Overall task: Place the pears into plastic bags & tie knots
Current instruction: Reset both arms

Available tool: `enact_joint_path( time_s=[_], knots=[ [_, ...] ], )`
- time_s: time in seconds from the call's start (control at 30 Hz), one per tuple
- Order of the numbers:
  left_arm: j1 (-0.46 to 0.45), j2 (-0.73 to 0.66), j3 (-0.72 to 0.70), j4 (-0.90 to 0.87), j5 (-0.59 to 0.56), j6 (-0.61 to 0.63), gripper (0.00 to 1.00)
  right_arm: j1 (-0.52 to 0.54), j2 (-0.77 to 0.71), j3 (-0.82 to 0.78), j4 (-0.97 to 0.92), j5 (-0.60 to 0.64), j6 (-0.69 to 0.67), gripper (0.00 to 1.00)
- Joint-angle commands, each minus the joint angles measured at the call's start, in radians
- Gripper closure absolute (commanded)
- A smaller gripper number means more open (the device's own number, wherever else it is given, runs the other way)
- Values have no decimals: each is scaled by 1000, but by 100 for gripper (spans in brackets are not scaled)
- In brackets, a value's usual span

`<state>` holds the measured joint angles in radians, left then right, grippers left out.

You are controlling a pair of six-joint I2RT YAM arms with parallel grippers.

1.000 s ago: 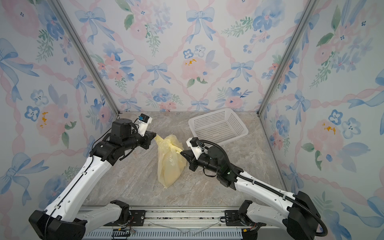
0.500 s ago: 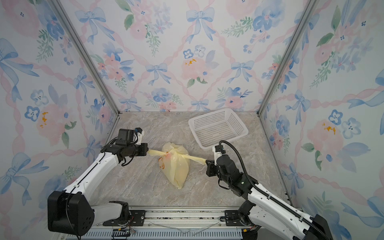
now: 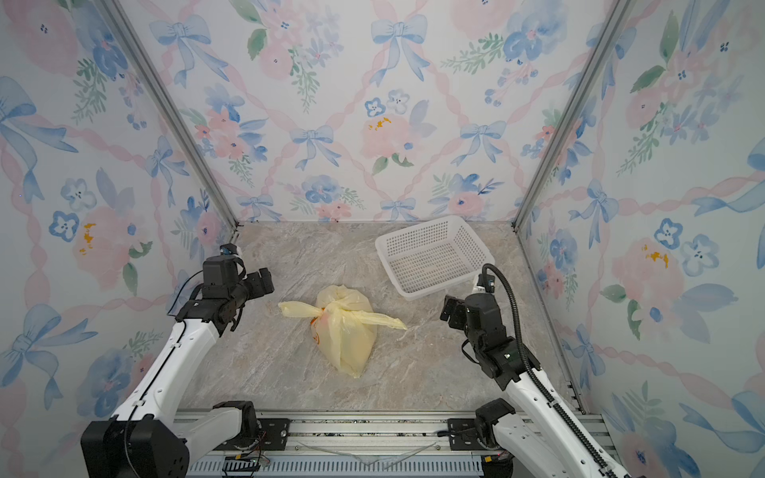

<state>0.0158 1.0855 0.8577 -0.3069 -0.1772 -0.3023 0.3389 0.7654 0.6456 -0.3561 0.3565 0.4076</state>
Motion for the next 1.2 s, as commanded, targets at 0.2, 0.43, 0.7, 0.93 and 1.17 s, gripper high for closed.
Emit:
enact_joint_path(
  time_s=[0.2, 0.43, 0.7, 0.93, 1.17],
  knots=[
    [-23, -6, -474, 641, -245, 8, 6, -222, 310, -302, 791, 111, -345, 3],
    [-49, 189, -601, 1104, -127, 179, 2, -303, 596, -351, 1255, -64, -328, 2],
    [-32, 475, -610, 1494, 103, 269, 2, -282, 773, -278, 1288, -102, -370, 4],
    [-42, 459, -596, 1436, 90, 271, 2, -261, 774, -257, 1246, -119, -401, 4],
    [-43, 458, -596, 1435, 92, 272, 2, -298, 774, -247, 1224, -269, -408, 4]
  ],
)
